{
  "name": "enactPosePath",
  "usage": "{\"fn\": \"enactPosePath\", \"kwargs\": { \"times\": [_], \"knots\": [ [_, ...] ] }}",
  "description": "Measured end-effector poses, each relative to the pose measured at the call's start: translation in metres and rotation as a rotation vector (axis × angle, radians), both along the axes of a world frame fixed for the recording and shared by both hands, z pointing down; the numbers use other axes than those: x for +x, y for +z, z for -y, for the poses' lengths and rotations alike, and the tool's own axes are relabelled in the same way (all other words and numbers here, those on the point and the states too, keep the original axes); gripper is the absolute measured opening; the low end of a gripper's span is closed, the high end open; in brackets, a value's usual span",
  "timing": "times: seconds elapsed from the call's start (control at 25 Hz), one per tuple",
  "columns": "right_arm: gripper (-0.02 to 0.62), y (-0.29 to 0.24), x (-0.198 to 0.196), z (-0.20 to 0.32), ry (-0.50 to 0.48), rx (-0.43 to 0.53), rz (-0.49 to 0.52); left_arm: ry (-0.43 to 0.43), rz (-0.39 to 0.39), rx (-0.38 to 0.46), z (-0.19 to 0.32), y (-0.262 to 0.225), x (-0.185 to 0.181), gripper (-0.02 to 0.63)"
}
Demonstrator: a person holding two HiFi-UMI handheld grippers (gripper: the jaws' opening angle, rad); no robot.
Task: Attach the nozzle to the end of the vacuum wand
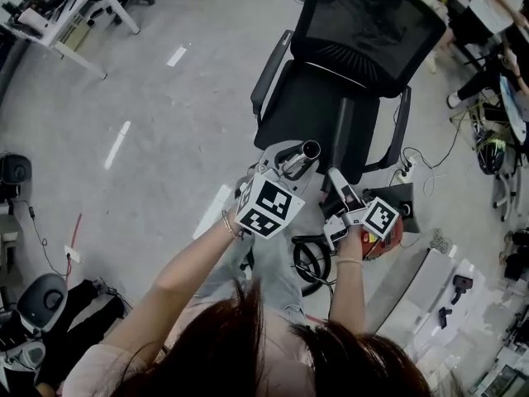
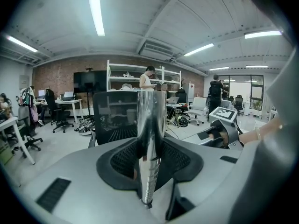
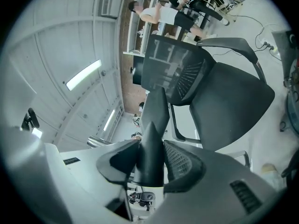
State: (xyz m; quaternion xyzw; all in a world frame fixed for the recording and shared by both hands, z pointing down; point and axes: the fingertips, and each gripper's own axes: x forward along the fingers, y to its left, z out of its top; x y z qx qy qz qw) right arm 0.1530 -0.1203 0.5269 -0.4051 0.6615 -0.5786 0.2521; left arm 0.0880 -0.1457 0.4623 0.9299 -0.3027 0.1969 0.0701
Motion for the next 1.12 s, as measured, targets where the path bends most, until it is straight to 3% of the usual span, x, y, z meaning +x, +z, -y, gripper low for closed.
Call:
{"fn": "enactPosePath", "kwargs": {
  "times": [0.48, 1.12],
  "knots": [
    [0.181, -0.035, 0.002, 0.005, 0.018, 0.077, -0.044, 0.046, 0.008, -0.001, -0.017, 0.003, 0.006, 0.155],
    [0.181, -0.104, -0.009, 0.034, 0.027, 0.272, -0.099, 0.084, 0.01, -0.001, -0.028, 0.001, 0.005, 0.155]
  ]
}}
